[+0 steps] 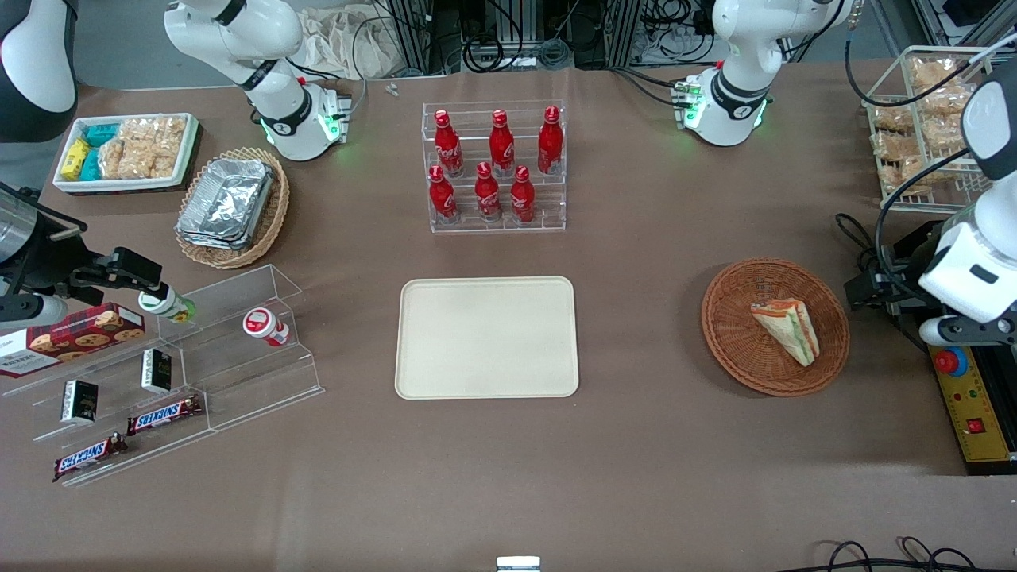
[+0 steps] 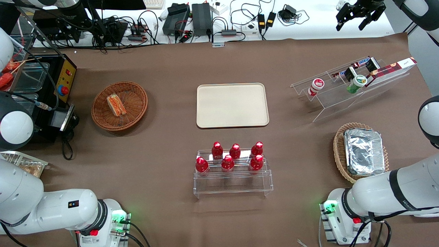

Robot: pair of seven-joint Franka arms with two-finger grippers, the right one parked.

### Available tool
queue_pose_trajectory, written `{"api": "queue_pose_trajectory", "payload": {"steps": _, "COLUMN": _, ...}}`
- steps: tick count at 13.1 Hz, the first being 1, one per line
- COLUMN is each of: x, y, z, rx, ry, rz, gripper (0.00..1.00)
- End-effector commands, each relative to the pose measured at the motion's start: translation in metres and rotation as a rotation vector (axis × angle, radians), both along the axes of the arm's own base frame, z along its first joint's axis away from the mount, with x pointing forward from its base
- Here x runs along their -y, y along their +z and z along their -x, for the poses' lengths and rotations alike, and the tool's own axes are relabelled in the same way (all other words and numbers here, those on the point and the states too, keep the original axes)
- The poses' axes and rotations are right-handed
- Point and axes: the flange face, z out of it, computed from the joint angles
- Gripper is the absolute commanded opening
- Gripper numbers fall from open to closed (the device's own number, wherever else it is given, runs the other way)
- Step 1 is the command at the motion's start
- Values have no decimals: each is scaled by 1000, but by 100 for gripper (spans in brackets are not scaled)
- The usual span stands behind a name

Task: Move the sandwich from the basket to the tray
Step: 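Move the left gripper down over the wrapped sandwich in the wicker basket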

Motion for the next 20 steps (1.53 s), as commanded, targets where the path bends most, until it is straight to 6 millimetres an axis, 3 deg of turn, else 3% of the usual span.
{"api": "queue_pose_trajectory", "payload": {"steps": 1, "x": 0, "y": -37, "z": -1, "rx": 15, "ry": 140, "rz": 18, "gripper": 100}}
{"api": "queue_pose_trajectory", "payload": {"steps": 3, "x": -2, "y": -78, "z": 5, "rx": 9, "ry": 171, "rz": 3, "gripper": 100}}
{"api": "queue_pose_trajectory", "payload": {"steps": 5, "x": -10, "y": -122, "z": 11, "rx": 30, "ry": 331, "rz": 7, "gripper": 100}}
{"api": "queue_pose_trajectory", "payload": {"steps": 8, "x": -14, "y": -171, "z": 22, "rx": 32, "ry": 488, "rz": 13, "gripper": 100}}
{"api": "queue_pose_trajectory", "payload": {"steps": 10, "x": -30, "y": -204, "z": 37, "rx": 12, "ry": 530, "rz": 10, "gripper": 100}}
{"api": "queue_pose_trajectory", "payload": {"steps": 14, "x": -66, "y": -245, "z": 57, "rx": -2, "ry": 594, "rz": 15, "gripper": 100}}
{"api": "queue_pose_trajectory", "payload": {"steps": 17, "x": -64, "y": -275, "z": 67, "rx": 12, "ry": 590, "rz": 31, "gripper": 100}}
{"api": "queue_pose_trajectory", "payload": {"steps": 20, "x": -62, "y": -282, "z": 66, "rx": 6, "ry": 614, "rz": 33, "gripper": 100}}
